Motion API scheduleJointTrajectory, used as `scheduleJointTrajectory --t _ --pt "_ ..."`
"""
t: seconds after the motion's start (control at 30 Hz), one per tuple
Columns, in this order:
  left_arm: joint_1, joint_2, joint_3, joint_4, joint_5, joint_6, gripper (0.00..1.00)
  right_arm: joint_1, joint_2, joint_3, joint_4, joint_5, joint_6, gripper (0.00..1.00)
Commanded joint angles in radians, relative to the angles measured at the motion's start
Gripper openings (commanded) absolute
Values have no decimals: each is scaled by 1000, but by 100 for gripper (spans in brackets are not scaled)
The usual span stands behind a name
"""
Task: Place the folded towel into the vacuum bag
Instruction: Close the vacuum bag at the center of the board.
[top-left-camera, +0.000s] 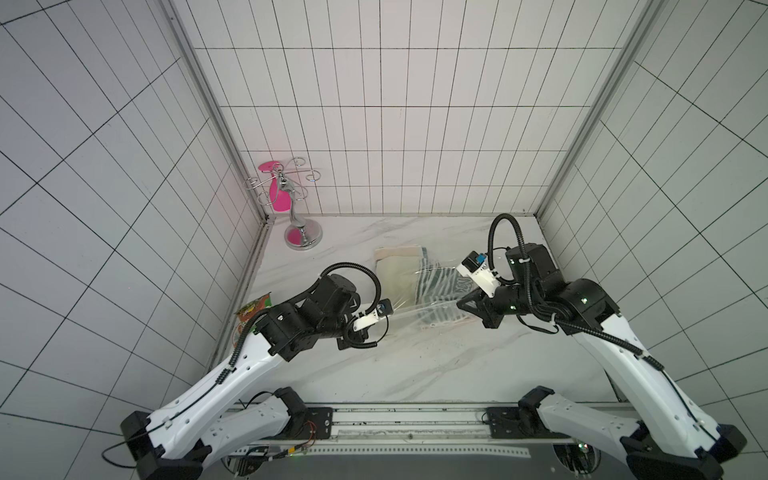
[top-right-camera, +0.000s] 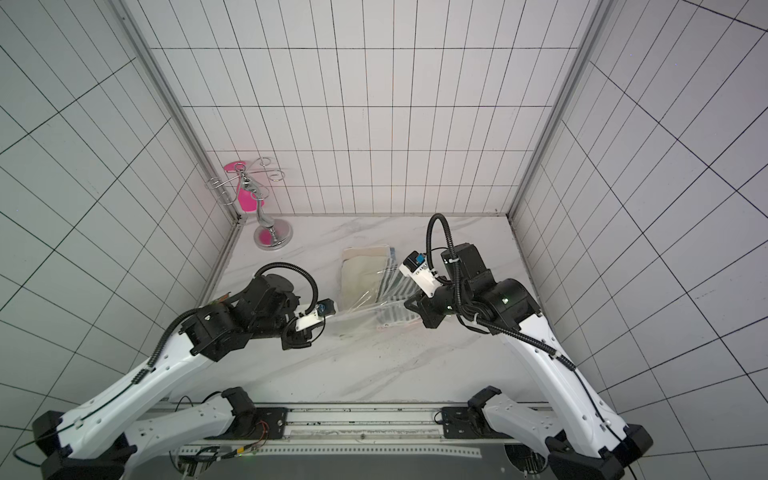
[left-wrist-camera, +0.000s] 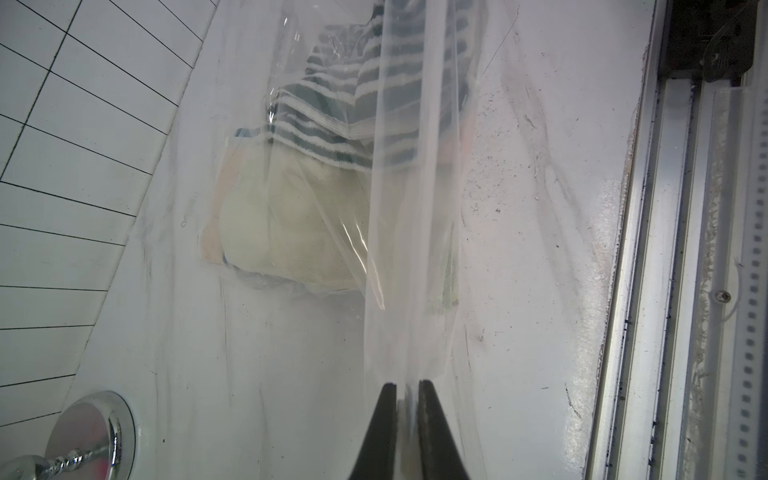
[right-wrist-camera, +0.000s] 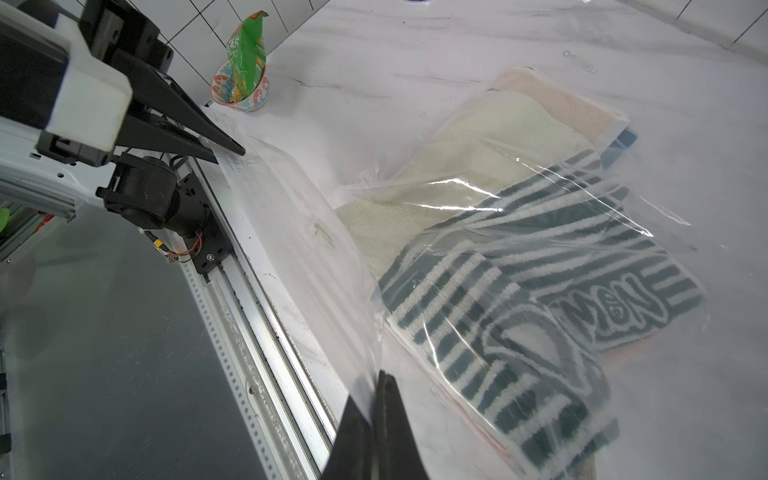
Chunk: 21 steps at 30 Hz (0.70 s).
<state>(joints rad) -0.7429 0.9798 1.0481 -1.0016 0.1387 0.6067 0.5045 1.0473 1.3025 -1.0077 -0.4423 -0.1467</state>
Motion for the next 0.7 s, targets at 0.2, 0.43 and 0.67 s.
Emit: scheduleJointTrajectory --t 0.2,0.43,0.67 --pt "79 24 -60 -473 -273 13 5 -159 -28 80 6 221 44 0" --pt "81 35 -78 -450 -265 19 5 -208 -35 56 35 255 78 0" --pt "82 45 -77 -476 -294 24 5 -237 -79 -4 49 347 80 0"
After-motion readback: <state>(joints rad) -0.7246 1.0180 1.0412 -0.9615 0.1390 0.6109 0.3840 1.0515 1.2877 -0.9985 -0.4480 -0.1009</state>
